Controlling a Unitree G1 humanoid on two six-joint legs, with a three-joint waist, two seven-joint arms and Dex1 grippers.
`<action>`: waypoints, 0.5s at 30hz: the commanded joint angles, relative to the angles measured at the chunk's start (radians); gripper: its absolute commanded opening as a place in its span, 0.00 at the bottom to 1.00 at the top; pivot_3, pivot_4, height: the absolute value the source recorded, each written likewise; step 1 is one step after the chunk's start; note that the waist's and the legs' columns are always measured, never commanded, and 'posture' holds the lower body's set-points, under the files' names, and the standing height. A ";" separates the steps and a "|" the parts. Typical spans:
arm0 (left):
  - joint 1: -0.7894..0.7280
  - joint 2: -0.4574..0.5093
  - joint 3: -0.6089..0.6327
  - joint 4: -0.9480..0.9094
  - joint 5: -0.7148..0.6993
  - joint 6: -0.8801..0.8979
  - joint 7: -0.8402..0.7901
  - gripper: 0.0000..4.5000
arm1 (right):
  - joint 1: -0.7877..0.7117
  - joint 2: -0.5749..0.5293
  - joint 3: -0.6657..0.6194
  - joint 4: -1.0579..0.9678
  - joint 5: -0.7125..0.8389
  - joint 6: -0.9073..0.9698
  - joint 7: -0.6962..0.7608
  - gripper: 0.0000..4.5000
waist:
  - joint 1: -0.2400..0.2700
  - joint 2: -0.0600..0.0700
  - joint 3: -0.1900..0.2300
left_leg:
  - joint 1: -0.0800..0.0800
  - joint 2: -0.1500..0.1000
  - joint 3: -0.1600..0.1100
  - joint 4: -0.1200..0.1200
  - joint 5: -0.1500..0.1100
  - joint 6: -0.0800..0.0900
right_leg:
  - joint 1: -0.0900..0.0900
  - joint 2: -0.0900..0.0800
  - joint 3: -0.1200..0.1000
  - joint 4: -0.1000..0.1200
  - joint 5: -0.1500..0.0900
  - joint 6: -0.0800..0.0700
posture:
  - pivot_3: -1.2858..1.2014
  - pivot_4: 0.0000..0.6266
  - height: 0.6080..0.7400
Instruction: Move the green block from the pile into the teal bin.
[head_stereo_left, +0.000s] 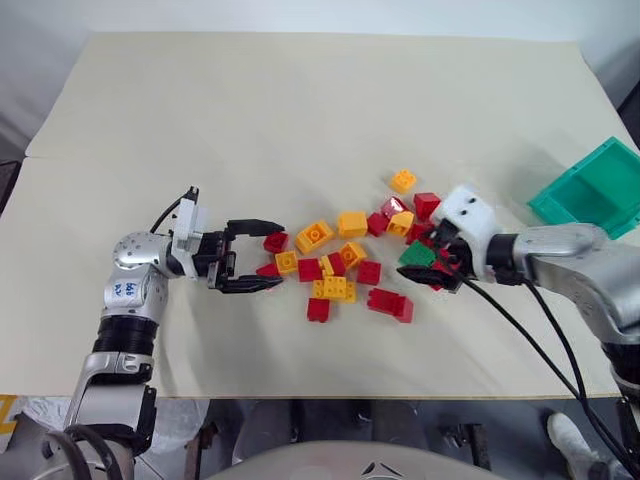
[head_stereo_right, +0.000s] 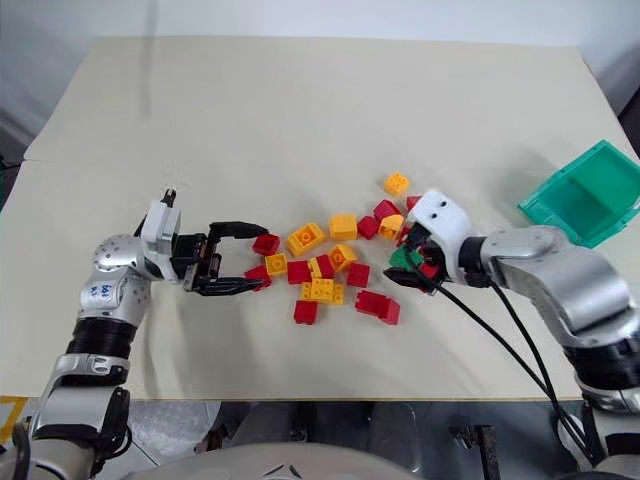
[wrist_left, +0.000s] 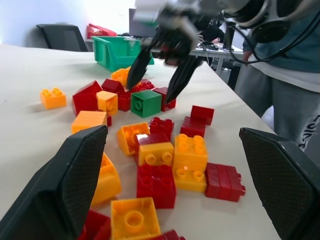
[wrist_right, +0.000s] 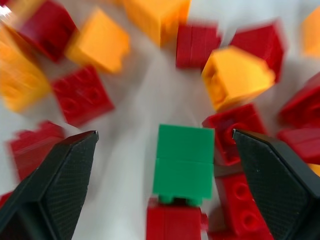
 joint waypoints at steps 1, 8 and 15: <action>0.026 0.009 0.027 -0.065 -0.017 0.001 -0.010 1.00 | -0.035 -0.012 0.072 0.019 -0.047 0.016 0.040 1.00 | 0.000 0.000 0.000 | -0.001 0.000 0.000 0.001 0.000 0.000 | 0.000 0.001 -0.001 0.000 0.000 0.000 | 0.52 0.24 1.00; 0.071 0.008 0.047 -0.111 -0.017 0.007 0.013 1.00 | -0.035 -0.051 0.088 -0.081 -0.014 0.112 0.109 1.00 | 0.001 0.000 0.000 | -0.002 0.001 -0.002 0.006 0.000 0.000 | 0.000 0.001 -0.001 0.002 0.000 0.001 | 0.52 0.24 1.00; 0.097 -0.001 0.049 -0.148 -0.016 0.013 0.034 1.00 | -0.022 -0.041 0.092 -0.101 -0.032 0.114 0.118 1.00 | -0.002 0.000 0.000 | -0.001 0.002 -0.002 0.009 0.000 0.000 | 0.001 0.000 0.002 0.004 0.002 0.001 | 0.52 0.24 1.00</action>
